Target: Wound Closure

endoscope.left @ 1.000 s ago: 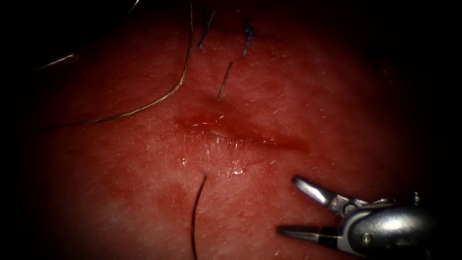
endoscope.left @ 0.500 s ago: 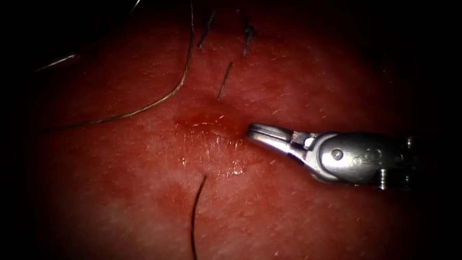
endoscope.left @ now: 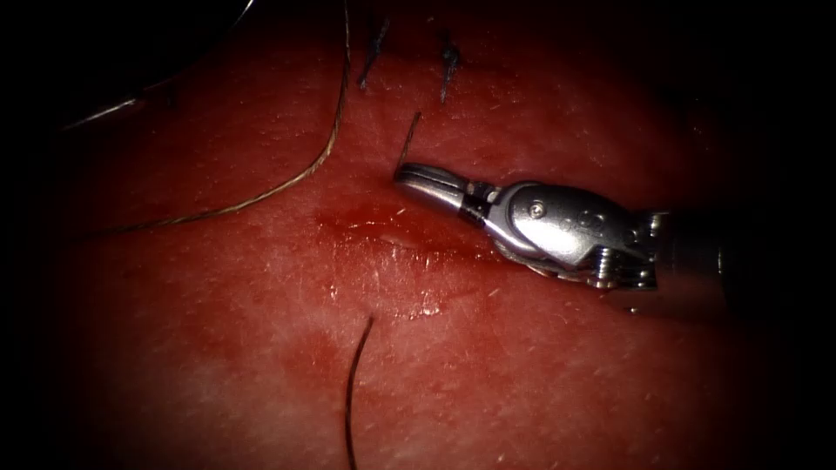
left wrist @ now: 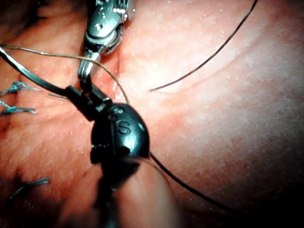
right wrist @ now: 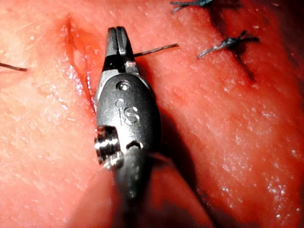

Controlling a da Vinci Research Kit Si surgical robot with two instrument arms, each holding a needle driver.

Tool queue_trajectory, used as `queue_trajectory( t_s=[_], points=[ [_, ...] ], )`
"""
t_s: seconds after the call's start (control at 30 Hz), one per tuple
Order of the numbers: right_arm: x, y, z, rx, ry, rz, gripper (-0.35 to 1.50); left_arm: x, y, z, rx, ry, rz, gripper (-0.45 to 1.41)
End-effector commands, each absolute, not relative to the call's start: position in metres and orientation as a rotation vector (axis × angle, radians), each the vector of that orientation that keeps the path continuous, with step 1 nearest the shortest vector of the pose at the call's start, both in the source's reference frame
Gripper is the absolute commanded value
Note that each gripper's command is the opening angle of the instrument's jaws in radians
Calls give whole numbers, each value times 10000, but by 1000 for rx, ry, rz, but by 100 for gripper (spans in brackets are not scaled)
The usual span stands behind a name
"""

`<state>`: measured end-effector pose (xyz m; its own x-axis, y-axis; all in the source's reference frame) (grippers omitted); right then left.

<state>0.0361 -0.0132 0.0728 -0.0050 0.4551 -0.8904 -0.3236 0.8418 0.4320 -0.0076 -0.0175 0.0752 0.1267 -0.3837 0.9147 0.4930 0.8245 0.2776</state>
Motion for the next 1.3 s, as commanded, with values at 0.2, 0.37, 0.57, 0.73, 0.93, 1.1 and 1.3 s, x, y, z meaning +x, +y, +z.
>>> queue_trajectory(
  t_s=[0.2,0.37,0.57,0.73,0.93,1.1,1.3],
  points=[
    [366,-123,760,367,1227,835,22,-80,-180,757,-99,-1295,-639,-33],
    [365,-129,771,603,1142,1135,98,-78,-180,757,-98,-1296,-639,-33],
    [366,-127,779,698,1105,1269,130,-78,-180,757,-98,-1296,-638,-33],
    [375,-125,782,820,1089,1326,133,-78,-180,757,-97,-1296,-638,-33],
    [388,-126,783,908,1082,1344,123,-77,-180,756,-96,-1297,-638,-33],
    [388,-127,782,914,1084,1338,96,-75,-179,756,-95,-1297,-637,-33],
    [377,-128,777,870,1089,1293,-35,-75,-179,756,-94,-1298,-637,-33]
  ],
)
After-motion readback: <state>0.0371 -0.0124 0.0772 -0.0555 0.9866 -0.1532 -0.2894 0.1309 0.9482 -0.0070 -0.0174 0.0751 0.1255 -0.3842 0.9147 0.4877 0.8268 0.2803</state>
